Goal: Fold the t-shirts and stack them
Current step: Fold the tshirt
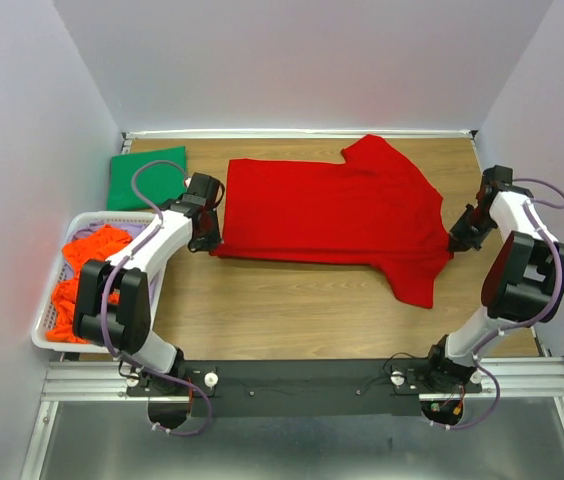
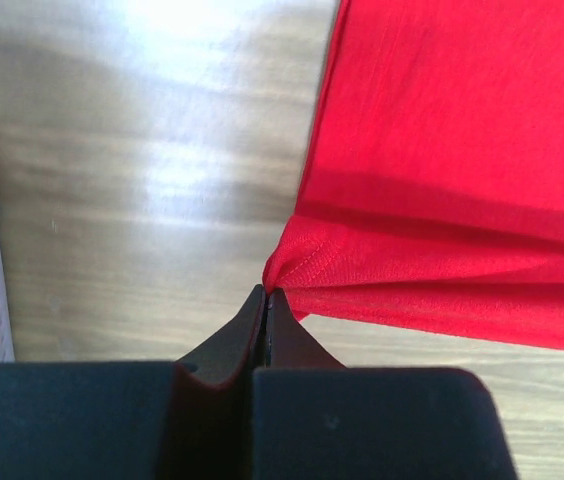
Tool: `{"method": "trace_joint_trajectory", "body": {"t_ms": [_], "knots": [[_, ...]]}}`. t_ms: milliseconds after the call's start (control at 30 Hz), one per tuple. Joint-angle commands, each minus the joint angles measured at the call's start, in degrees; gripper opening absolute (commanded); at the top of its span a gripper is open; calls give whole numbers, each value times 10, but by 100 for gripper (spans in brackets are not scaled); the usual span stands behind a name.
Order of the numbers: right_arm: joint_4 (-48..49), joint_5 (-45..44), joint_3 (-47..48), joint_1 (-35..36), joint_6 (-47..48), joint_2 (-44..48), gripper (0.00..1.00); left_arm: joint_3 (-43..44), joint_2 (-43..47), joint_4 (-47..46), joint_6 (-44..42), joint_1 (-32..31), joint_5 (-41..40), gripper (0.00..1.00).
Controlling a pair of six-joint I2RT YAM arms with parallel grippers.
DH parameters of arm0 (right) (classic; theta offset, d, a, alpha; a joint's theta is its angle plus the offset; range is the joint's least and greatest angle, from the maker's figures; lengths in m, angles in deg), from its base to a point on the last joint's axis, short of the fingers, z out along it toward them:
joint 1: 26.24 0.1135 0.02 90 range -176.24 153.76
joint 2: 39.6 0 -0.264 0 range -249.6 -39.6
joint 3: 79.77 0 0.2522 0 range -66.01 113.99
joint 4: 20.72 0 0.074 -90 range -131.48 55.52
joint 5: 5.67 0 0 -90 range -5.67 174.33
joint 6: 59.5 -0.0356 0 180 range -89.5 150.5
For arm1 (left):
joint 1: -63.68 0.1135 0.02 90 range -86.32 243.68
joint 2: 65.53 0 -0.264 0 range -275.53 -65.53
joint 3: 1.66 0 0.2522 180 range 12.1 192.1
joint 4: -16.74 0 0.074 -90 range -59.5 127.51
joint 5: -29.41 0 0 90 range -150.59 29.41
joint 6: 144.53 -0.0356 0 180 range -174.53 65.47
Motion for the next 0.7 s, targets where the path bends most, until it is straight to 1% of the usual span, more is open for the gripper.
{"method": "trace_joint_trajectory", "body": {"t_ms": [0, 267, 667], "knots": [[-2, 19, 36, -7, 18, -34, 9, 34, -23, -10, -16, 10, -18, 0], [-1, 21, 78, -2, 23, -89, 9, 60, -66, -31, -18, 11, -28, 0], [7, 16, 118, 6, 18, -131, 10, 66, -113, -75, -15, 15, -37, 0]]}}
